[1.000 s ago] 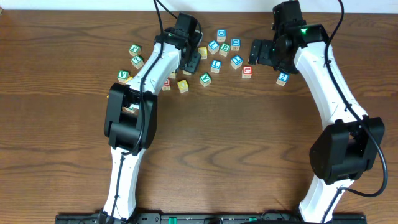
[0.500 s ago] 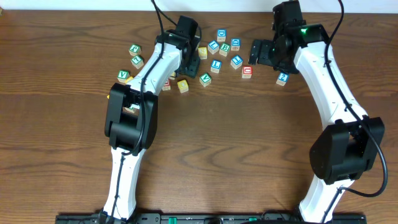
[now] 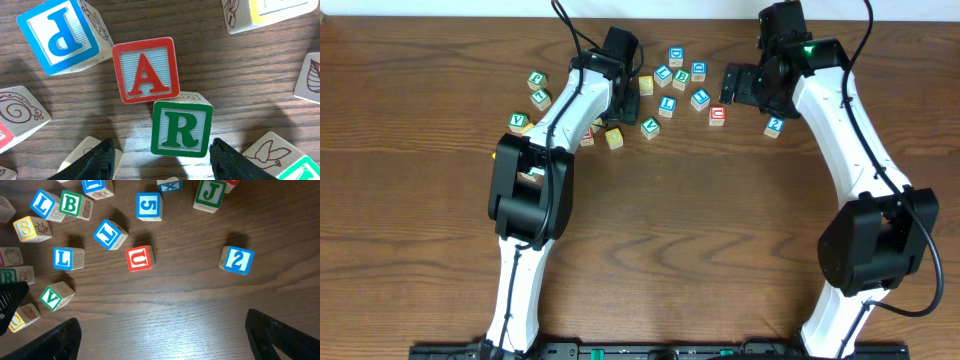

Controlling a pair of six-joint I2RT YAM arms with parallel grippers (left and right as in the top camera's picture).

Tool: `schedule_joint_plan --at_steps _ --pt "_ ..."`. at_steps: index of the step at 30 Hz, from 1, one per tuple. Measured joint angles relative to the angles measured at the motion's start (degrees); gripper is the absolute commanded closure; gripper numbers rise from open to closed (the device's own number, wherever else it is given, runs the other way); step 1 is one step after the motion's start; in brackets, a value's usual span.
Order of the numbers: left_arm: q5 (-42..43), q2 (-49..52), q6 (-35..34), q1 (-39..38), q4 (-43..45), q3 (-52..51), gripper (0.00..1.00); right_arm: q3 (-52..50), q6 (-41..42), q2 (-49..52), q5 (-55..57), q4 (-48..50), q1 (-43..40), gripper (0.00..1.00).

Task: Spell out ROBOT
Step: 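Close the left gripper on the green R block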

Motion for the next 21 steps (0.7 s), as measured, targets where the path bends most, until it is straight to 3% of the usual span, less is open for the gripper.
schedule_joint_plan --at_steps 21 --pt "0.0 0.0 3.63 0.02 7.04 -0.92 0.44 0.0 0.0 0.0 0.0 0.0 0.0 0.01"
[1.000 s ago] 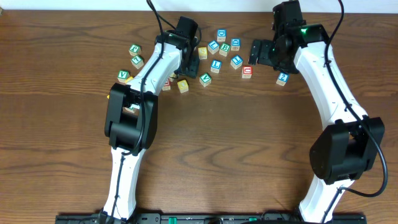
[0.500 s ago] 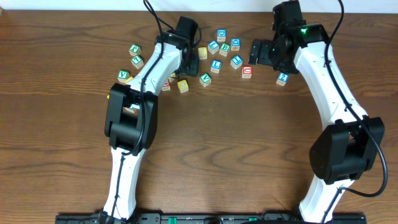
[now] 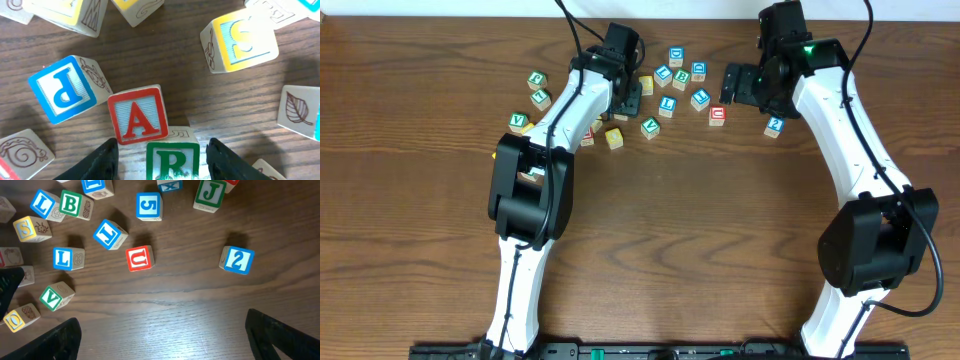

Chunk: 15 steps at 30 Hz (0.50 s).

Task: Spell out ROBOT
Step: 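Close the left gripper on the green R block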

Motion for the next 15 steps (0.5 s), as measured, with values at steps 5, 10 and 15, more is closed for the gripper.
schedule_joint_plan --at_steps 5,10,15 --pt "0.0 0.0 0.22 0.0 0.07 -0.7 0.45 0.0 0.0 0.0 0.0 0.0 0.0 0.01" --pt "0.02 0.0 0.33 0.0 0.31 -0.72 0.53 0.0 0.0 0.0 0.0 0.0 0.0 0.01" --pt "0.0 0.0 0.39 0.0 0.31 -0.72 0.57 0.0 0.0 0.0 0.0 0.0 0.0 0.01"
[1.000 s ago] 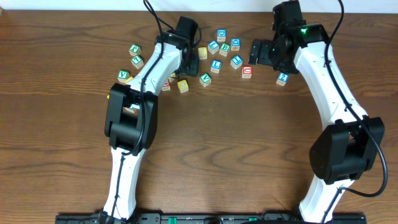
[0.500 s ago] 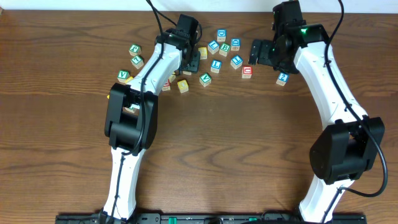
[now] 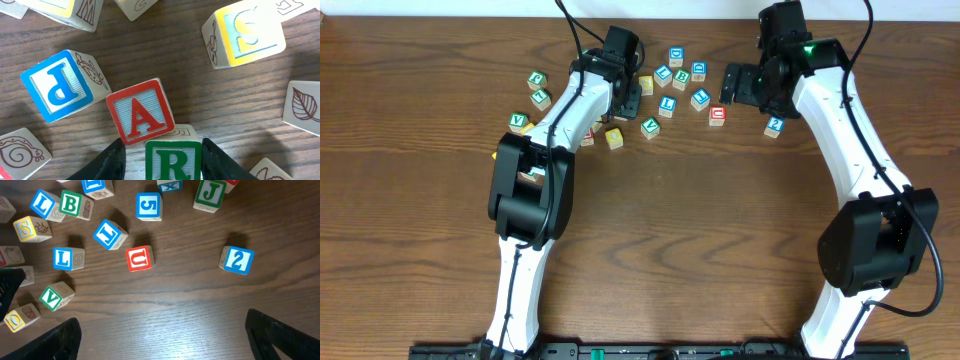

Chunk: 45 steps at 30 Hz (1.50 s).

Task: Spell out ROBOT
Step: 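Close the left gripper on the green R block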

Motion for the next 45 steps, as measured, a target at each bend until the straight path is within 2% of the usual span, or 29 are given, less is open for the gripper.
schedule_joint_plan --at_steps 7,45 --pt "0.02 0.0 0.17 0.0 0.0 0.0 0.63 0.0 0.0 0.0 0.0 0.0 0.0 0.01" --pt "0.0 0.0 -0.68 -0.02 -2.34 -0.2 0.64 0.0 0.0 0.0 0.0 0.0 0.0 0.01"
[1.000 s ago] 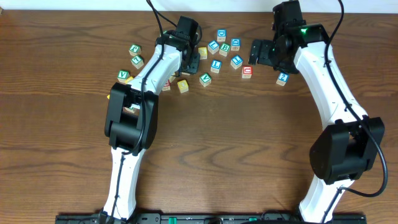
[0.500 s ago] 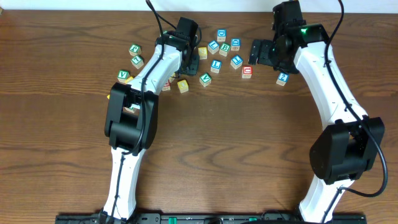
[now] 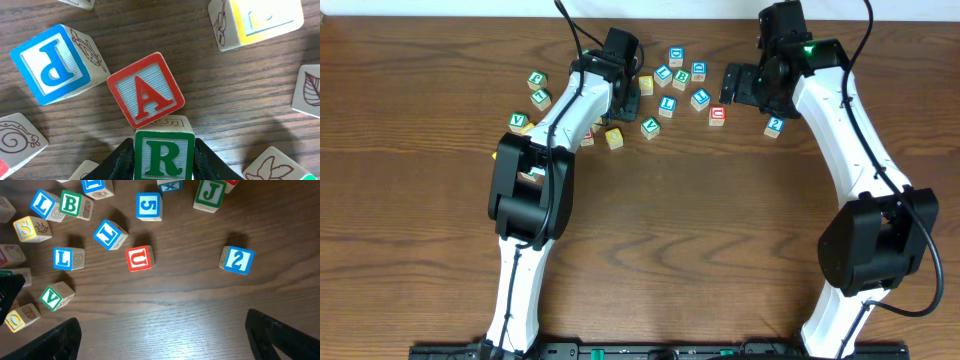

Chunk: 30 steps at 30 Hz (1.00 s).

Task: Spell out ROBOT
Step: 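Close the left gripper on the green R block, then lift the green R block with the left gripper and carry it toward the open table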

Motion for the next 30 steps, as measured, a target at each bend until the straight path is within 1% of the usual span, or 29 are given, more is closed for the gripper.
schedule_joint_plan --at_steps 12,13,15,30 --pt "0.0 0.0 -1.05 -0.07 0.24 -0.79 0.64 0.0 0.0 0.0 0.0 0.0 0.0 0.01" --pt "0.0 0.0 -1.07 -0.07 0.28 -0.83 0.68 0.0 0.0 0.0 0.0 0.0 0.0 0.01" --pt "0.0 0.0 -1.2 -0.07 0.5 -0.85 0.7 0.0 0.0 0.0 0.0 0.0 0.0 0.01" --pt "0.0 -0.39 -1.29 -0.07 0.66 -0.87 0.71 0.0 0.0 0.0 0.0 0.0 0.0 0.01"
